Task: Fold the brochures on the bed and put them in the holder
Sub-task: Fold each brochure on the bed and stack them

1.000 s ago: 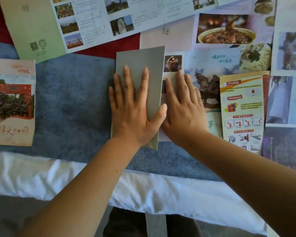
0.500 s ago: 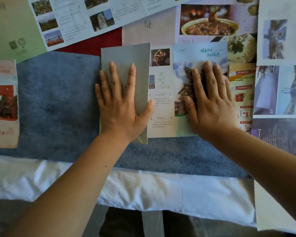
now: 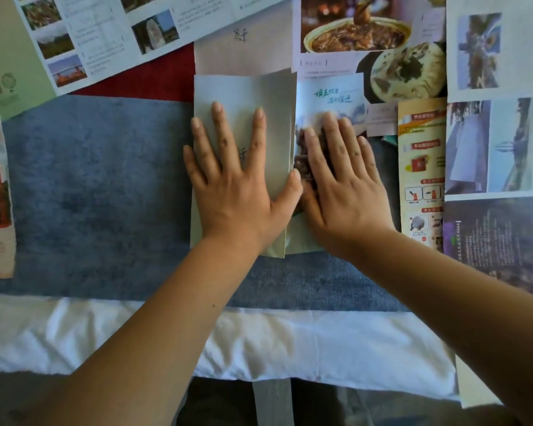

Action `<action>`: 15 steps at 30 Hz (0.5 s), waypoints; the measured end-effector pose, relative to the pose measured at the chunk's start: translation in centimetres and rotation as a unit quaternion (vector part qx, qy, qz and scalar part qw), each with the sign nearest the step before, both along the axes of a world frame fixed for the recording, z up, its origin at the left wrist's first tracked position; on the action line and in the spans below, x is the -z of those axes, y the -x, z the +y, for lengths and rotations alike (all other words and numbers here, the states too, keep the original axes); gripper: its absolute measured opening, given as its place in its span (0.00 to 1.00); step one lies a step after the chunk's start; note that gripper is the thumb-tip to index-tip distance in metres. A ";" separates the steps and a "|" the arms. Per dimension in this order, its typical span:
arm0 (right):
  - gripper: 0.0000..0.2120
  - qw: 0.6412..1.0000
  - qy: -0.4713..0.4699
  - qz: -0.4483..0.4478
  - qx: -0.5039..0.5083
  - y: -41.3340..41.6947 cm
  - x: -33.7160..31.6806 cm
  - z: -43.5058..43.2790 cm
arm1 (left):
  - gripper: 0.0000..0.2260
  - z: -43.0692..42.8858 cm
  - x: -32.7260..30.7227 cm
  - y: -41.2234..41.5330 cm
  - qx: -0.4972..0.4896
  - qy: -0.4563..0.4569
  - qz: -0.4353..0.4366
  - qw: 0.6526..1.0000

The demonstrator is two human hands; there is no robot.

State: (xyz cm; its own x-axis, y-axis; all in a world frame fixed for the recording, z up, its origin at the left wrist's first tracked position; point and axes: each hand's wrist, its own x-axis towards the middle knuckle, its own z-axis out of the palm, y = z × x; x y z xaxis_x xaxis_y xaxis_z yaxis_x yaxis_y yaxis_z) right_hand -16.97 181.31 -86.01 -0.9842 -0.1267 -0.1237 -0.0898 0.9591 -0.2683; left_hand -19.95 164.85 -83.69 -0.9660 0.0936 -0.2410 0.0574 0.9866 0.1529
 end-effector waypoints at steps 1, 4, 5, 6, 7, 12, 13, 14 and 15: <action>0.32 1.000 -0.003 0.003 0.003 0.0 0.0 0.0 | 0.40 0.1 0.2 -0.1 0.008 0.004 -0.004 1.000; 0.32 1.000 -0.014 0.014 0.015 -0.2 0.1 0.0 | 0.39 -0.1 1.0 -0.4 0.013 0.001 0.000 1.000; 0.32 0.999 -0.017 0.016 0.023 -0.4 0.2 -0.1 | 0.39 -0.3 1.3 -0.4 0.012 -0.001 0.008 1.000; 0.32 0.999 -0.019 0.015 0.033 -0.5 0.2 -0.1 | 0.39 -0.4 1.6 -0.5 0.012 0.002 0.016 1.000; 0.32 0.999 -0.021 0.012 0.042 -0.6 0.2 -0.2 | 0.39 -0.5 1.9 -0.6 0.013 0.009 0.024 1.000; 0.33 0.998 -0.033 0.004 0.053 -0.9 0.3 -0.3 | 0.38 -0.5 2.9 -0.7 0.018 0.024 0.049 0.998; 0.33 0.998 -0.037 0.002 0.052 -0.9 0.3 -0.4 | 0.38 -0.5 2.9 -0.7 0.018 0.021 0.052 0.998; 0.33 0.998 -0.041 0.002 0.051 -0.9 0.4 -0.4 | 0.38 -0.6 3.0 -0.7 0.017 0.017 0.055 0.998; 0.33 0.998 -0.044 0.001 0.052 -0.9 0.4 -0.5 | 0.38 -0.7 3.0 -0.7 0.016 0.014 0.057 0.998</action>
